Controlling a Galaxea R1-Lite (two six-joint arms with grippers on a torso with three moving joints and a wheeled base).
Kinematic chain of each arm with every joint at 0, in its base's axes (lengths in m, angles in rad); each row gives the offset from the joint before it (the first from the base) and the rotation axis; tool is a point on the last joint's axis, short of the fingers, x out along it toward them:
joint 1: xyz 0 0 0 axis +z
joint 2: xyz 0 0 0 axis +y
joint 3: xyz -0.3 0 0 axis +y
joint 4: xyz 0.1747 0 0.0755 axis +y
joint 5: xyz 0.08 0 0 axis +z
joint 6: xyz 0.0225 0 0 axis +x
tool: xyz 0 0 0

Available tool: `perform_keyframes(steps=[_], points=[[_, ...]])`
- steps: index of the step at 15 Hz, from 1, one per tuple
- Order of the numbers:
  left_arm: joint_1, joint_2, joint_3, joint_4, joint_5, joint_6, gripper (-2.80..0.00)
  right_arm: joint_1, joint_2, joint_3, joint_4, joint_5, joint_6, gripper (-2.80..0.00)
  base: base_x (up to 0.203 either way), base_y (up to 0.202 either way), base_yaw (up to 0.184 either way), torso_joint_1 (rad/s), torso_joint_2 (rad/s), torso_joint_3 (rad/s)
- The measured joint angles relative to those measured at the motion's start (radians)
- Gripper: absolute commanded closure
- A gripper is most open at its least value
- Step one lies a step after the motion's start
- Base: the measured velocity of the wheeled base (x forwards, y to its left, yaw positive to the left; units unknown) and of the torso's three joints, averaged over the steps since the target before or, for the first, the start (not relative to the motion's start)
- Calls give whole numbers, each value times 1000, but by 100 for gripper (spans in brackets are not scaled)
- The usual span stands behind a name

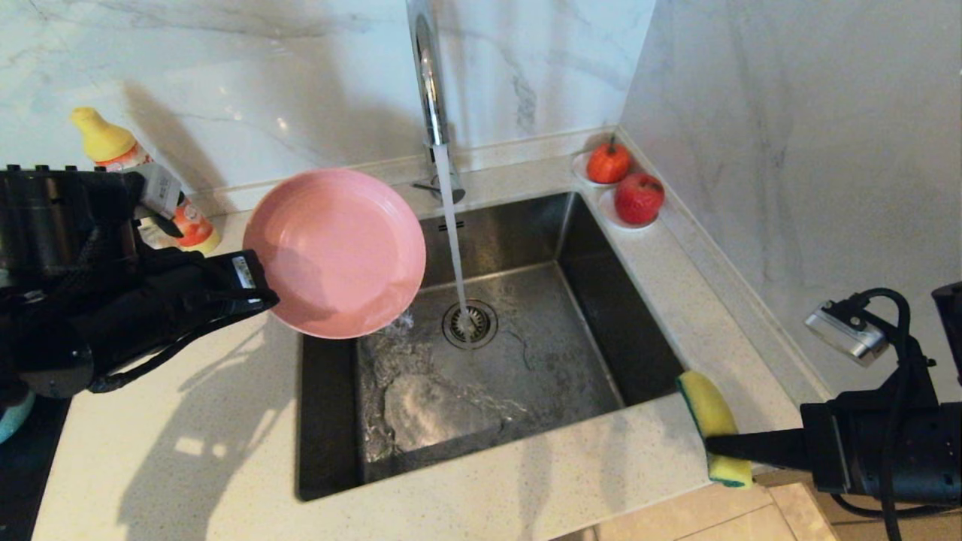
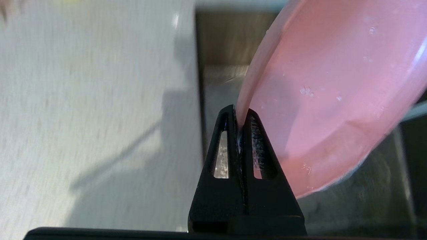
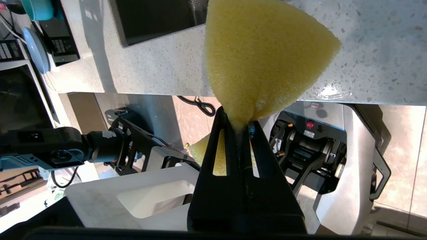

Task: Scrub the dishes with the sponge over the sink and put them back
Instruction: Wash the plate

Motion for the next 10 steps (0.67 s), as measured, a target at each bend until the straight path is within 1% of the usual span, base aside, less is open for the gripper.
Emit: perform_keyframes(steps=[2, 4, 6, 8, 9, 10], points=[[0, 1, 59, -152, -5, 50, 0, 0, 1, 4, 5, 1, -2, 0, 0, 0, 0, 0, 0, 0], [0, 4, 120, -321, -21, 120, 0, 0, 4, 4, 13, 2, -2, 0, 0, 0, 0, 0, 0, 0], [0, 6, 195, -487, -64, 166, 0, 7, 9, -6, 29, 6, -3, 0, 0, 0, 0, 0, 0, 0], [0, -4, 248, -601, -90, 177, 0, 11, 11, -17, 37, 31, -5, 0, 0, 0, 0, 0, 0, 0], [0, -14, 262, -635, -94, 181, 0, 11, 8, -32, 54, 46, -5, 0, 0, 0, 0, 0, 0, 0], [0, -25, 270, -639, -100, 182, 0, 12, 3, -49, 82, 64, -4, 0, 0, 0, 0, 0, 0, 0]])
